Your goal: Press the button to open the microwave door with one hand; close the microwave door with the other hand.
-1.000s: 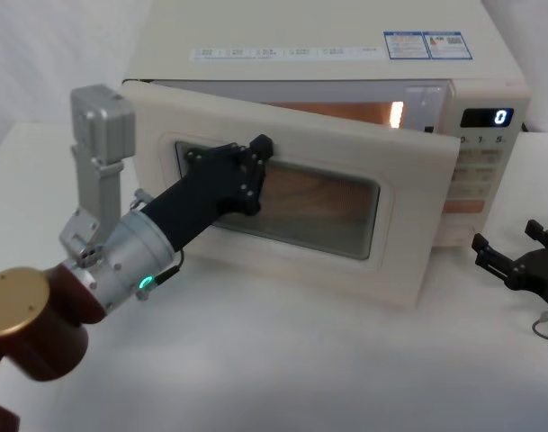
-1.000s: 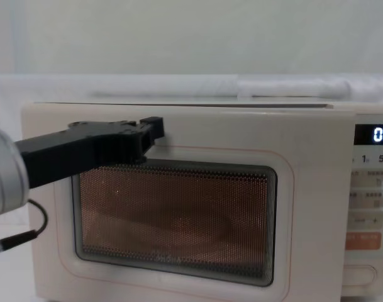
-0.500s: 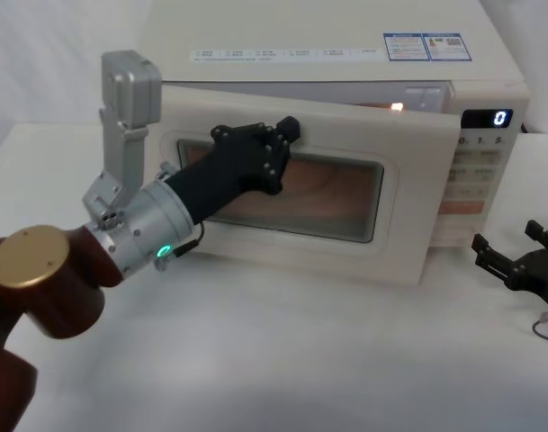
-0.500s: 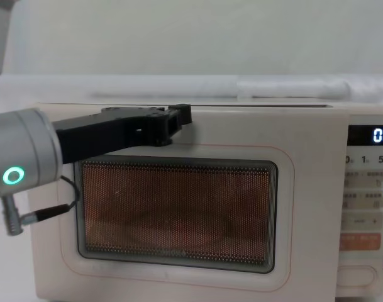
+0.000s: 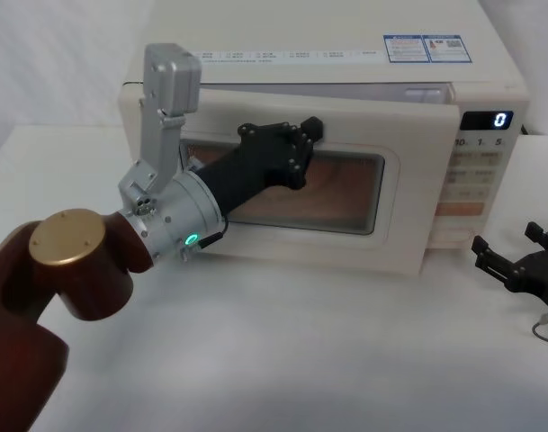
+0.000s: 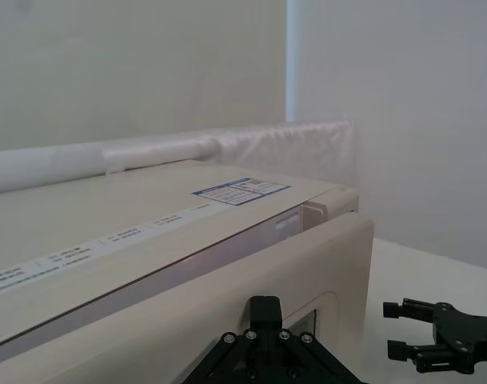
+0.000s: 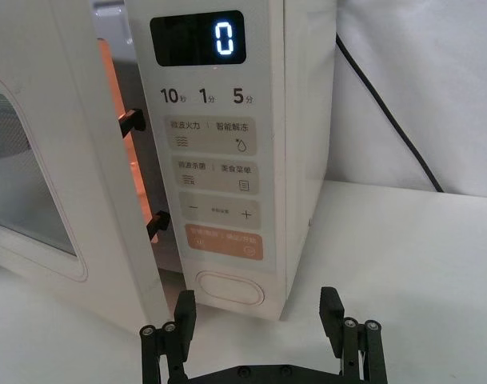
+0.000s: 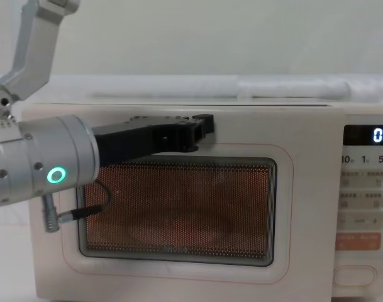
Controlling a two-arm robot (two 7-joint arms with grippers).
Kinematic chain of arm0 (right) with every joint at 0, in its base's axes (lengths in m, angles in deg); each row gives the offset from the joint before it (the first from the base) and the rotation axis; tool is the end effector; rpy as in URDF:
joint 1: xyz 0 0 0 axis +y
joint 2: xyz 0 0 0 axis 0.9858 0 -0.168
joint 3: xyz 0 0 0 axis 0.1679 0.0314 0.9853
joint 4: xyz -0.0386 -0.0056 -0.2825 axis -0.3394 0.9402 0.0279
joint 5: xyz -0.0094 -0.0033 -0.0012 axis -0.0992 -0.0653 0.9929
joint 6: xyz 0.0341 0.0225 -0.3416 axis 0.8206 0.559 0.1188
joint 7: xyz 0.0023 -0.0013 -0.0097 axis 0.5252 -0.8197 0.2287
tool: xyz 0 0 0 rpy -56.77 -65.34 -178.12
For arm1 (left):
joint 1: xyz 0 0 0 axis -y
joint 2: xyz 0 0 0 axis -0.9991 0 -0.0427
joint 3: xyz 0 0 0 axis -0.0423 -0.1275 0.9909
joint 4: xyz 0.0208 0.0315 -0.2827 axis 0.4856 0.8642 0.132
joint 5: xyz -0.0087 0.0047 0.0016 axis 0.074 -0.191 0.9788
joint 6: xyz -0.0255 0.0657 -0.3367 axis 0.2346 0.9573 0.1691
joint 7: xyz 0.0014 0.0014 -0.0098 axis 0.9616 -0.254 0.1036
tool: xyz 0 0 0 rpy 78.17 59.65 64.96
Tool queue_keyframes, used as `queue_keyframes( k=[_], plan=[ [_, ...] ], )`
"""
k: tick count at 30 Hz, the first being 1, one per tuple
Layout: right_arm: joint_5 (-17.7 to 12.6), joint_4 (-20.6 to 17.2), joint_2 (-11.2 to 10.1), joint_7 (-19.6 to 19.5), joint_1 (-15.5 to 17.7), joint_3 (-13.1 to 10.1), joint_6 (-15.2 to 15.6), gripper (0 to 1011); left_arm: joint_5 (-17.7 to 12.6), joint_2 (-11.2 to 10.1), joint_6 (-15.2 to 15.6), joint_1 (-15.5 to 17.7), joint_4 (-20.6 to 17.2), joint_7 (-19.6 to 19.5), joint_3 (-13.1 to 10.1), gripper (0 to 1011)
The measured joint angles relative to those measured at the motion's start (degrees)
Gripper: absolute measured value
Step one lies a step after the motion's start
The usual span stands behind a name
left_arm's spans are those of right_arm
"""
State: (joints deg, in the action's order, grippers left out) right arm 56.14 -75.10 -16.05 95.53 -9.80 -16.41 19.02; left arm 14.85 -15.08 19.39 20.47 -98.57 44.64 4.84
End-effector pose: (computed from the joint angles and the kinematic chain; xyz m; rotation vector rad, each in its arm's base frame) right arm 0.3642 -0.0670 -0.2792 -0.0371 0.0961 -1.1629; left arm 0.4318 -0.0297 -0.1717 -0.0875 -0.0697 0.7136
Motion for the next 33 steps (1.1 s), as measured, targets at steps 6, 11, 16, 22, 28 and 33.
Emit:
queue_keyframes(
  k=[6,11,16,22,28,33],
  plan=[
    [0.00,0.00,0.00,0.00,0.00,0.00,0.00,1002,0.03,0.96,0.17,1.77,1.74,-0.02,-1.15,0],
    [0.00,0.00,0.00,0.00,0.00,0.00,0.00,1002,-0.07,1.70,0.25,2.96,2.83,0.12,-2.00,0],
    [0.00,0.00,0.00,0.00,0.00,0.00,0.00,1002,-0.38,2.27,0.53,3.41,3.47,0.91,-2.44,0],
    [0.00,0.00,0.00,0.00,0.00,0.00,0.00,1002,-1.17,3.06,1.15,3.64,4.05,2.67,-2.58,0],
    [0.00,0.00,0.00,0.00,0.00,0.00,0.00,1002,-1.74,3.59,1.41,3.58,4.14,3.55,-2.39,0],
    [0.00,0.00,0.00,0.00,0.00,0.00,0.00,1002,-2.22,4.06,1.61,3.40,4.12,4.43,-2.08,0]
  ],
)
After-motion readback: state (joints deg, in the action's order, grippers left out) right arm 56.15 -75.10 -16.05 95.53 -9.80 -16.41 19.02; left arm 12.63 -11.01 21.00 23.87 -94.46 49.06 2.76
